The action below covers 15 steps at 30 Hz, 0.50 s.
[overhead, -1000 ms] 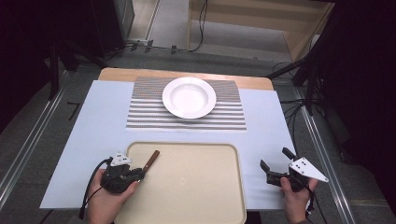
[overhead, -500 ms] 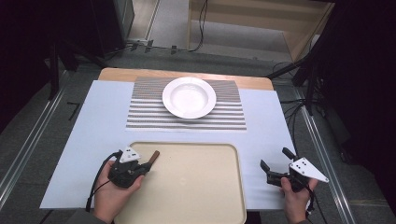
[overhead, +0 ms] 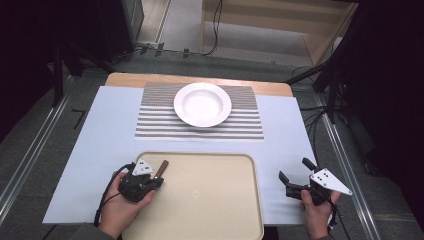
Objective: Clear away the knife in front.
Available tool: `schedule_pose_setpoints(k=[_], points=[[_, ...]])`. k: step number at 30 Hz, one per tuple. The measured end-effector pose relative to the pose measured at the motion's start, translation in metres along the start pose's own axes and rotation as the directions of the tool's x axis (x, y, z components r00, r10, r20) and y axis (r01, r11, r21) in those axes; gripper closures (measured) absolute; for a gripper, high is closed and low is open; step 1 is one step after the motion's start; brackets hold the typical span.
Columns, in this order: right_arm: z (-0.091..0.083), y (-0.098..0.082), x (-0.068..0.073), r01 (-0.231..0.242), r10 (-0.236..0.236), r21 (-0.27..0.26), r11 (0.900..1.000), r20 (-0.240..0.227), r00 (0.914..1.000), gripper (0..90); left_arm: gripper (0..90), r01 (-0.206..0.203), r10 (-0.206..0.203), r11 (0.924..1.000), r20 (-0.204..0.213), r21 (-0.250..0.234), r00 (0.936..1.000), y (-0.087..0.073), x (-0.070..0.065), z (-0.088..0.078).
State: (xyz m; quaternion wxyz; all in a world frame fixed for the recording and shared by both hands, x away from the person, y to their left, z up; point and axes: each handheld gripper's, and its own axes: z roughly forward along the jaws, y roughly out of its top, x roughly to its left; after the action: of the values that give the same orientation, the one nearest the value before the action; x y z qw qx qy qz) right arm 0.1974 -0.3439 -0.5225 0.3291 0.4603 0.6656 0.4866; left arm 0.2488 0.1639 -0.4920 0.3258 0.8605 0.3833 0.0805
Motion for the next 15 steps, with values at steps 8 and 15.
schedule_pose_setpoints(k=[8, 15], points=[[0.0, 0.0, -0.001, -0.002, 0.002, -0.005, 1.0, -0.002, 1.0, 0.0, 89.2, 0.026, -0.026, 0.9997, 0.042, -0.002, 0.9988, -0.005, 0.017, -0.006], [0.0, 0.0, -0.001, -0.001, 0.001, -0.006, 1.0, -0.002, 1.0, 0.0, 89.2, 0.032, -0.032, 0.9995, 0.05, 0.005, 0.9982, -0.008, 0.028, -0.011]])
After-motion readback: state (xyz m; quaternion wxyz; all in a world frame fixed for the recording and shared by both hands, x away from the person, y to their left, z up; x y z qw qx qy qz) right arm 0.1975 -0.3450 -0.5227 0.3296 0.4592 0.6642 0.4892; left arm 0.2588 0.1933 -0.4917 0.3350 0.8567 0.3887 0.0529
